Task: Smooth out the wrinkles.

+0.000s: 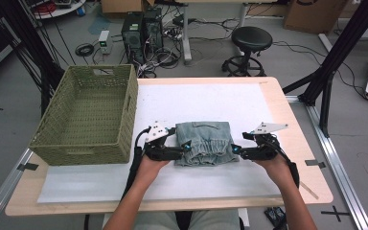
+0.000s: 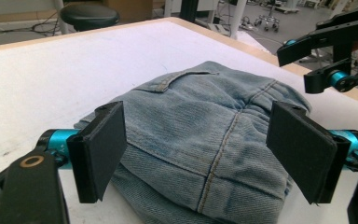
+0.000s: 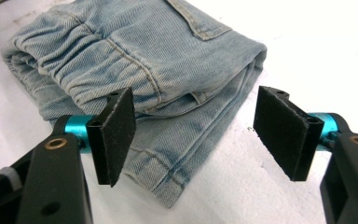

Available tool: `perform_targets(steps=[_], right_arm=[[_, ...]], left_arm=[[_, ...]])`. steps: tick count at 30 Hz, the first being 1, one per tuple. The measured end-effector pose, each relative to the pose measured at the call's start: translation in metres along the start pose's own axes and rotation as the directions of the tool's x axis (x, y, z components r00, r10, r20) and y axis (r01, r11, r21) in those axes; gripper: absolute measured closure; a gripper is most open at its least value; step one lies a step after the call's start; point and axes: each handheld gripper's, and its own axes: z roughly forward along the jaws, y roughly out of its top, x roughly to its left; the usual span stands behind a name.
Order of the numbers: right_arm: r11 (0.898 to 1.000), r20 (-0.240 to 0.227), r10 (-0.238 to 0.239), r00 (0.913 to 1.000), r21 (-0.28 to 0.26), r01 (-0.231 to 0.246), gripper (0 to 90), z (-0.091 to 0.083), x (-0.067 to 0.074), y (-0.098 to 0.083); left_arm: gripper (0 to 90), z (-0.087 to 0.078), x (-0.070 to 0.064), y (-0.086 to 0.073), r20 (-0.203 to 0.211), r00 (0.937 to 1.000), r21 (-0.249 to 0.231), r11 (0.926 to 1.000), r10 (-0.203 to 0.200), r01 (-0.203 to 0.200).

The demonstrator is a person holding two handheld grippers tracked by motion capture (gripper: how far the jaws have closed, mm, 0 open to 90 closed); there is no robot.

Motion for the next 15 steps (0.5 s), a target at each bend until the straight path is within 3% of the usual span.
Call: perform_targets(steps=[5, 15], right_arm=[[1.000, 0.016, 0.006, 0.9999, -0.012, -0.006, 28.1, -0.005, -0.003, -0.001], [0.999, 0.027, 0.021, 0.9994, -0.035, -0.020, 24.7, -0.011, -0.009, -0.002]], left_arm=[[20.2, -0.001, -0.001, 0.002, -0.001, 1.0000, 0.002, 1.0000, 0.004, -0.004], [20.2, -0.017, 0.007, 0.013, -0.042, 0.9991, -0.011, 0.9999, 0.004, -0.004]])
